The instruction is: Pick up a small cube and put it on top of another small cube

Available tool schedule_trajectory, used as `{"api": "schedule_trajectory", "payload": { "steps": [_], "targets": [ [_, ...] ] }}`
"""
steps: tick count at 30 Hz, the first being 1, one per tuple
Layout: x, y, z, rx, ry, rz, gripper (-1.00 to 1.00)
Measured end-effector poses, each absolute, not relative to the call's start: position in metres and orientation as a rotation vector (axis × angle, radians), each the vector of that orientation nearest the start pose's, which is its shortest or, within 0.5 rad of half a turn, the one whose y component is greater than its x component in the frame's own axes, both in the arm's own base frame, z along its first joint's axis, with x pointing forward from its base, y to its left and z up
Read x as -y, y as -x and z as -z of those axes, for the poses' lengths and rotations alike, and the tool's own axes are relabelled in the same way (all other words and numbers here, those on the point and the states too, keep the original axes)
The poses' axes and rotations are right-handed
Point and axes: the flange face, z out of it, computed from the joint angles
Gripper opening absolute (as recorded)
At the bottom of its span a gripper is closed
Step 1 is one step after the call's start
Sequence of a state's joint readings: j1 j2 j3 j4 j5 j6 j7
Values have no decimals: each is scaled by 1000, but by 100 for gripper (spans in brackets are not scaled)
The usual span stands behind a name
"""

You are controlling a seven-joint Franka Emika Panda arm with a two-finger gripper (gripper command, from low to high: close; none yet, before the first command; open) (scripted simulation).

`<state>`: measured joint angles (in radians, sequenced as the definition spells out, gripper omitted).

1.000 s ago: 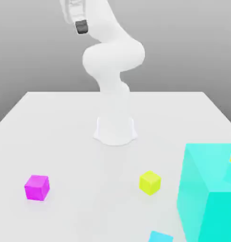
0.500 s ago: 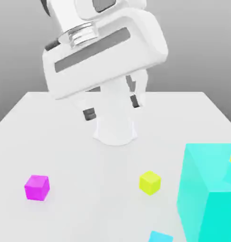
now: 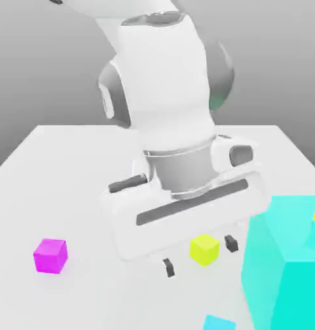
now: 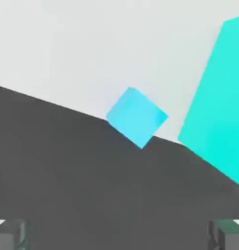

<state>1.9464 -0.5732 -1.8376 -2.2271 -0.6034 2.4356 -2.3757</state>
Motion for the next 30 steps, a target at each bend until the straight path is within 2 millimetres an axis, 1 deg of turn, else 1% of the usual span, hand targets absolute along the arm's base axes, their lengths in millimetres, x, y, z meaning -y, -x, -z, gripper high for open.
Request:
{"api": "schedule_trajectory", "payload": {
  "steps": [6,11,13,15,16,21,22,23,26,28,30],
  "targets": [
    [-77,-541,-249,-3084,118,-144,0],
    [-96,-532,-202,-3077,585,-22,0],
    [-99,-532,-176,-3070,647,-9,0],
    [-99,-532,-145,-3068,664,-4,0],
    [-100,-531,-135,-3068,668,-2,-100],
    [-100,-531,-135,-3065,668,3,-100],
    [-100,-531,-130,-3065,670,3,-100],
    [-100,-531,-136,-3065,670,2,-100],
    [-99,-532,-176,-3064,669,2,-100],
    [-90,-541,-204,-3057,595,9,-100],
    [-96,-551,-233,-3044,564,15,-100]
  ]
}}
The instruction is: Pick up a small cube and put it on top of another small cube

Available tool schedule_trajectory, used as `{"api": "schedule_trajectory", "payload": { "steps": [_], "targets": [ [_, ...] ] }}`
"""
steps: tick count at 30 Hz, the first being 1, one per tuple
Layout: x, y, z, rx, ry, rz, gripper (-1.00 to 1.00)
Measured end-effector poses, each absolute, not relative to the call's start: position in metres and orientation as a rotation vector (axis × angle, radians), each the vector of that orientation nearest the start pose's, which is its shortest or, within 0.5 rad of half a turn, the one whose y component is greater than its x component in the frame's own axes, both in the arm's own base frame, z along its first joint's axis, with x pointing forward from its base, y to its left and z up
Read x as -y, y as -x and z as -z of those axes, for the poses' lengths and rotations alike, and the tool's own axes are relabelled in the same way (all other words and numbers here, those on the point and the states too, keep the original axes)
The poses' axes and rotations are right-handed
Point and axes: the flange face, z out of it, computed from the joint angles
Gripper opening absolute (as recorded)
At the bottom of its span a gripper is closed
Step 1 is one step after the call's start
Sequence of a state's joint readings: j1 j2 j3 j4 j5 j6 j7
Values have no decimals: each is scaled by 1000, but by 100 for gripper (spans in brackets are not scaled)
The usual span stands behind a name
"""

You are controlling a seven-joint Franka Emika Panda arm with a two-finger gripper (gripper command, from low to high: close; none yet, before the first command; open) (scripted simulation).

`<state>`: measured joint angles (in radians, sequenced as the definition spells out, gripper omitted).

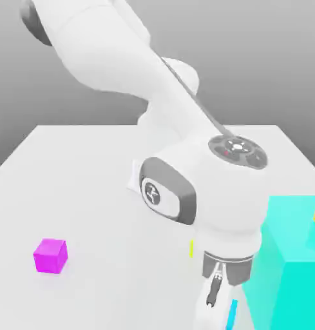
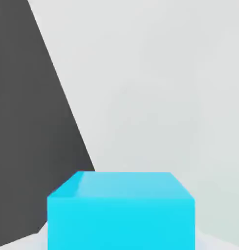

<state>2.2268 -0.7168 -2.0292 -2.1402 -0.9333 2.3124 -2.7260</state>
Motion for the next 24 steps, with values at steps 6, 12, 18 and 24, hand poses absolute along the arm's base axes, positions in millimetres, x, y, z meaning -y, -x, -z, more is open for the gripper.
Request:
{"api": "schedule_trajectory", "payload": {
  "steps": [6,12,18,24],
  "targets": [
    [-132,-565,-327,-3008,528,16,-100],
    [-207,-532,-416,-2983,741,-1,-100],
    [-277,-474,-425,-2940,1084,6,-100],
    [-279,-472,-407,-2937,1095,6,100]
  ]
}}
